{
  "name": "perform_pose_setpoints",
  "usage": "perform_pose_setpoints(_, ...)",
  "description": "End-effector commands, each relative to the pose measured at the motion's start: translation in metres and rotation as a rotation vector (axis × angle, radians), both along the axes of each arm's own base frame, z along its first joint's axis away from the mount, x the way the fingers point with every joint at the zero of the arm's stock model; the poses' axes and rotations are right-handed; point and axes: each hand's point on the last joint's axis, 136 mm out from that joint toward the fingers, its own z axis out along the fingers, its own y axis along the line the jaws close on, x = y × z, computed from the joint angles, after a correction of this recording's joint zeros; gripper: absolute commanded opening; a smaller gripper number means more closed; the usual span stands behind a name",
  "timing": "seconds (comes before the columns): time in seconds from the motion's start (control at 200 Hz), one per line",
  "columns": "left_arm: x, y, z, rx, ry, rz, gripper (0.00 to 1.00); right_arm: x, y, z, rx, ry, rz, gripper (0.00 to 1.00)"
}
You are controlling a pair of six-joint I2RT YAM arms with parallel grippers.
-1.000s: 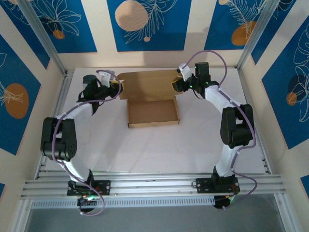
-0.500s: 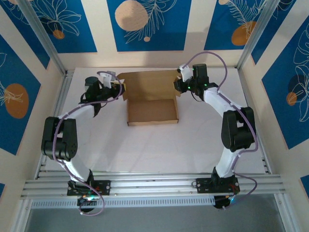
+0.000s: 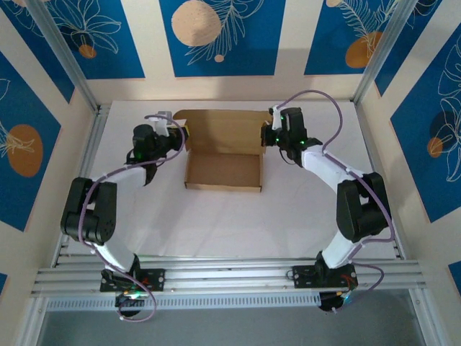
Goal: Fold the paper box
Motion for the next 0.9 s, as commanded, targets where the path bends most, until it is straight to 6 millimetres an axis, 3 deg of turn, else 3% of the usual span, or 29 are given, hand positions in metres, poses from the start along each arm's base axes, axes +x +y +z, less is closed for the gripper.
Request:
perform_pose_setpoints(0.0,-0.022,-0.030,0.013,-0.073,-0.022,-0.088,0.13,-0.003,0.012,0.033,0.169,-0.043,-0.092,0.01)
perform_pose_setpoints(0.185,-0.032,-0.036,0.027,-0.084,-0.094,-0.068,0.13,-0.008,0.010,0.042,0.226,-0.098,-0.173,0.00)
perform_pose_setpoints(0.44,-0.034,-0.032,0.026,-0.106,-0.174,-0.013,0.10,-0.018,0.018,0.056,0.248,-0.270,-0.164,0.00)
perform_pose_setpoints(0.67,-0.052,-0.046,0.011,-0.038,-0.298,-0.009,0.10,-0.027,0.017,0.051,0.270,-0.361,-0.148,0.00)
perform_pose_setpoints(0.895,-0.066,-0.051,-0.014,-0.057,-0.293,0.002,0.09,-0.041,0.012,0.030,0.270,-0.362,-0.182,0.00)
